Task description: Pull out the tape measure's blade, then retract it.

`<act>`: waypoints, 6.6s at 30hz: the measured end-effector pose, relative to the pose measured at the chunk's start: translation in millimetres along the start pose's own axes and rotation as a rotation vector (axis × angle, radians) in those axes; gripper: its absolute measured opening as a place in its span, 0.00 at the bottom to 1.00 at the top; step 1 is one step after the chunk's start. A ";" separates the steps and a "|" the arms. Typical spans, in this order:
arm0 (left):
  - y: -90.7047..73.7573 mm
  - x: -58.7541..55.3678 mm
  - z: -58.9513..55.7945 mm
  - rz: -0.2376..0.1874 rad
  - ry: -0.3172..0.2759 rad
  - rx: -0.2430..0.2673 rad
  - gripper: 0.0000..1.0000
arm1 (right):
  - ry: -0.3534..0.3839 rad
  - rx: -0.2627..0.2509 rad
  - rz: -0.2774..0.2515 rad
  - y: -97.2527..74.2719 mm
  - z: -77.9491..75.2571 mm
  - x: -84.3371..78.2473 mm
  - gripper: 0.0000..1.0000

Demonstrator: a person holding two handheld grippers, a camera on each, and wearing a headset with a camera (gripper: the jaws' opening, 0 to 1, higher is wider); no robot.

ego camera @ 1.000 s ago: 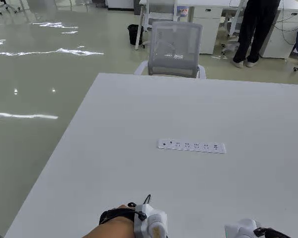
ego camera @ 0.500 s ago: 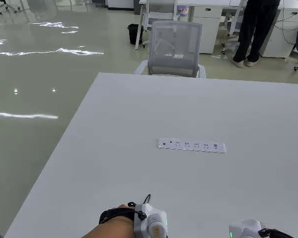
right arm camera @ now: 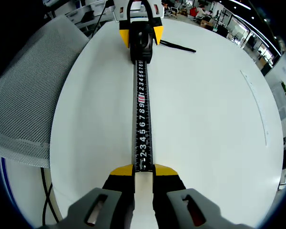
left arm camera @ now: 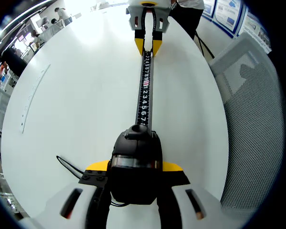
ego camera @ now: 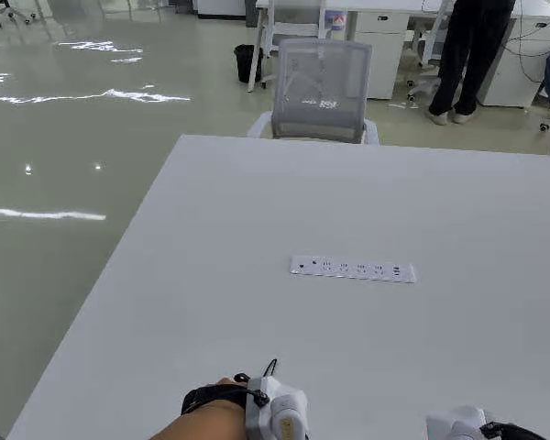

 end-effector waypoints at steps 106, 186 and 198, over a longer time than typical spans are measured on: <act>0.6 -0.6 -1.0 0.003 -0.001 -0.007 0.33 | 0.068 -0.050 0.010 -16.7 4.0 -39.5 0.15; -30.7 -53.0 16.2 -0.218 -0.327 0.089 0.99 | 0.385 -0.203 -0.049 -25.9 -0.1 -54.9 1.00; -55.7 -69.1 14.3 -0.378 -0.447 0.228 0.99 | 0.519 -0.312 -0.202 -38.2 1.7 -48.5 1.00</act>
Point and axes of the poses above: the centre of the closed fingertips' face, and the gripper's own axes: y roughly forward along the fingers, z roughly to its left, x roughly out of its top, the point moved 5 cm from there along -y, roughly backward along the fingers, and after that the axes turned 4 degrees about -z, right-handed, at the moved point
